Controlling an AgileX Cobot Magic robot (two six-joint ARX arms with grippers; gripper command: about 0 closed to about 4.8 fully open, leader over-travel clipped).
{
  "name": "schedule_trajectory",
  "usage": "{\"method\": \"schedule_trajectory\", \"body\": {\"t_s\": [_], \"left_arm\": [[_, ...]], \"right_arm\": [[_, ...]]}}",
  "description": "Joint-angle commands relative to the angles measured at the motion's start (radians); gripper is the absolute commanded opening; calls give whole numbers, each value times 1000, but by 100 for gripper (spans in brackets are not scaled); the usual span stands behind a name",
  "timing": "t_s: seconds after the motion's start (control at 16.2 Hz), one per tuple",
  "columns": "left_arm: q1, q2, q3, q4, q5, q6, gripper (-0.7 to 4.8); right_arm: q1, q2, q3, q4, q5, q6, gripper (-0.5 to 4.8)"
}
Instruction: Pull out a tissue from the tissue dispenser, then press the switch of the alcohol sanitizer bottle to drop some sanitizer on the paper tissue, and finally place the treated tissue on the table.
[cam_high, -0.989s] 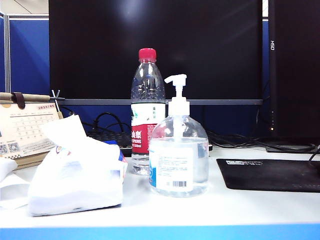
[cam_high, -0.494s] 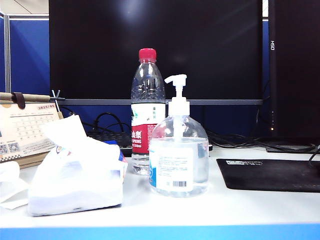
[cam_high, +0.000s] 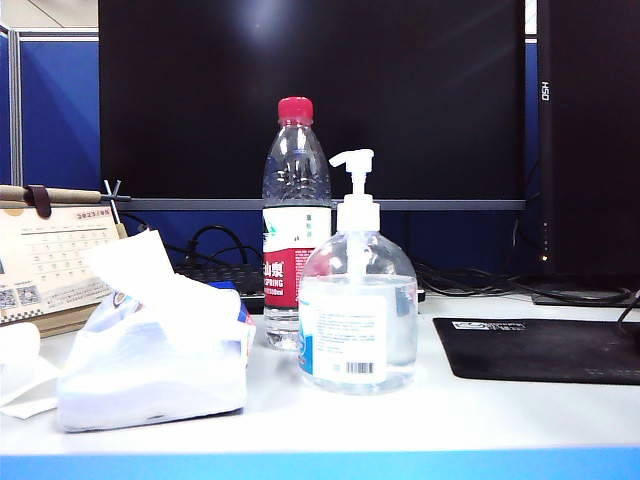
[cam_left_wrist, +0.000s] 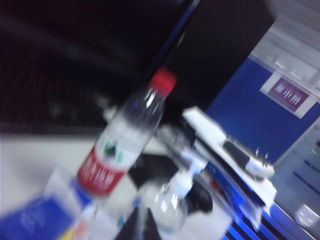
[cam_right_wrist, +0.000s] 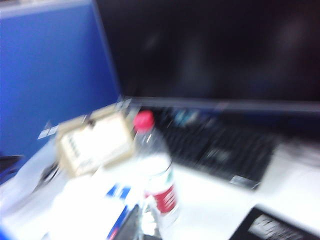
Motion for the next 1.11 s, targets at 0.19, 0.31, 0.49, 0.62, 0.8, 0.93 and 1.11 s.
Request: {"method": "schedule_trajectory", "body": {"t_s": [0.19, 0.31, 0.49, 0.62, 0.8, 0.93, 1.11], "left_arm": [[23, -444, -13, 50, -37, -209, -6], [129, -652, -13, 44, 86, -350, -6], [183, -739, -13, -31, 244, -389, -6], [198, -740, -13, -241, 248, -245, -6], [198, -740, -13, -932, 216, 273, -6], [194, -740, -13, -1582, 8, 754, 29], [179, -742, -11, -1493, 73, 708, 73]], "right_arm": [[0, -224, -42, -239, 177, 37, -5], [0, -223, -133, -204, 178, 175, -5], [1, -224, -252, -101, 269, 346, -5], [1, -224, -346, -42, 268, 363, -5], [3, -224, -501, 27, 270, 371, -5], [3, -216, -566, 76, 287, 365, -6], [5, -225, -572, 100, 328, 358, -5]]}}
